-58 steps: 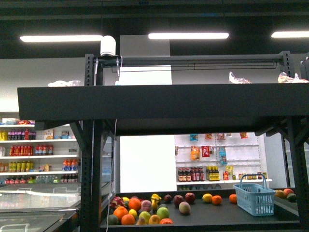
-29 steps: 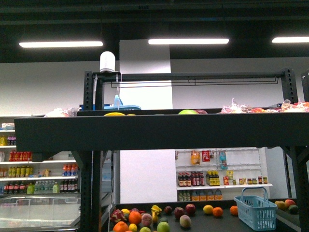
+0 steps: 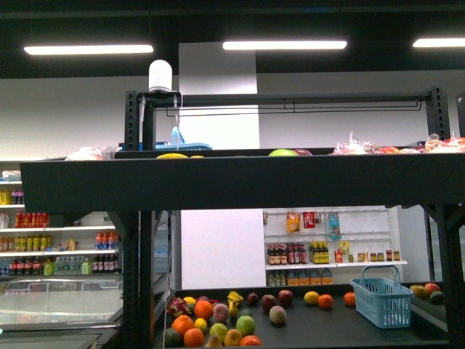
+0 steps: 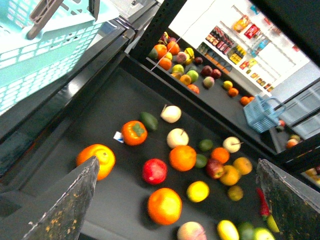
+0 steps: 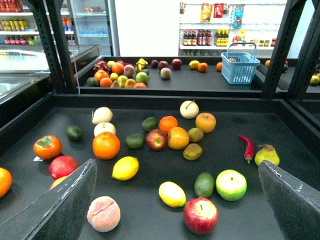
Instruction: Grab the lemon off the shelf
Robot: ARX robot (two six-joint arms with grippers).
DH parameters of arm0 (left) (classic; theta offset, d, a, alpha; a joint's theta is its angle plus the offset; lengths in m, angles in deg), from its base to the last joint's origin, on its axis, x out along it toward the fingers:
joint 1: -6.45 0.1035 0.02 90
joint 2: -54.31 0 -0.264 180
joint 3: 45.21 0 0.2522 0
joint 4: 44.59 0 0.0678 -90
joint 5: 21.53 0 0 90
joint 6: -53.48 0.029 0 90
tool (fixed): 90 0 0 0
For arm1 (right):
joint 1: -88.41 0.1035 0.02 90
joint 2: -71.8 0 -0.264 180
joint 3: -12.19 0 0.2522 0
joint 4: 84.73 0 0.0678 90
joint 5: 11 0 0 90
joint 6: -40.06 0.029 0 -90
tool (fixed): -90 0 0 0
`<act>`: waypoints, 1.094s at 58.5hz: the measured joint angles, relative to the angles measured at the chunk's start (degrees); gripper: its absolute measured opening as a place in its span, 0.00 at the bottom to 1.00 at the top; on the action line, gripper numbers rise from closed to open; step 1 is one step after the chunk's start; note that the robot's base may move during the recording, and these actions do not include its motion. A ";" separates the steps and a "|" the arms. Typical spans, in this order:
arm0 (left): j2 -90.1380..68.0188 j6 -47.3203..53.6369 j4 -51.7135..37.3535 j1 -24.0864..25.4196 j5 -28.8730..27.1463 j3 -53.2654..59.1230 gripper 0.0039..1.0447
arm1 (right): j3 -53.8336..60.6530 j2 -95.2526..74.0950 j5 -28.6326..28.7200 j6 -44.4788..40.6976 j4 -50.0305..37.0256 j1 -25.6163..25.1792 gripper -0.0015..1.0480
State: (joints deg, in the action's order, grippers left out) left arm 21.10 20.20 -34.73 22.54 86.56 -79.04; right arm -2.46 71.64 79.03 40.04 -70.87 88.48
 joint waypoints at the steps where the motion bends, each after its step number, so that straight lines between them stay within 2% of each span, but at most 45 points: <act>1: -1.27 -1.01 -0.24 0.77 0.85 -0.87 0.93 | 0.00 0.02 0.00 0.00 0.00 0.00 0.93; 6: -13.64 -7.21 -0.70 7.63 7.19 -10.03 0.93 | 0.00 0.00 0.00 0.00 0.00 0.00 0.93; 12: -28.13 -12.96 -1.44 13.55 9.79 -21.38 0.93 | 0.00 0.00 0.02 0.00 0.00 0.00 0.93; 17: -37.79 -15.32 -0.98 15.67 10.23 -29.48 0.93 | 0.00 0.00 0.02 0.00 0.00 0.00 0.93; 27: -53.99 -19.45 -0.87 16.15 10.47 -43.82 0.93 | 0.00 0.00 0.02 0.00 0.00 0.00 0.93; 36: -62.69 -24.52 -3.06 15.61 10.40 -51.80 0.93 | 0.00 0.00 0.02 0.00 0.00 0.00 0.93; 64: -76.61 -29.81 -4.13 14.64 7.26 -65.53 0.93 | 0.00 0.00 0.02 0.00 0.00 0.00 0.93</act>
State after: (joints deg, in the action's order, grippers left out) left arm -55.51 -9.61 -38.86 37.19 93.82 -144.57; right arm -2.46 71.64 79.05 40.04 -70.87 88.48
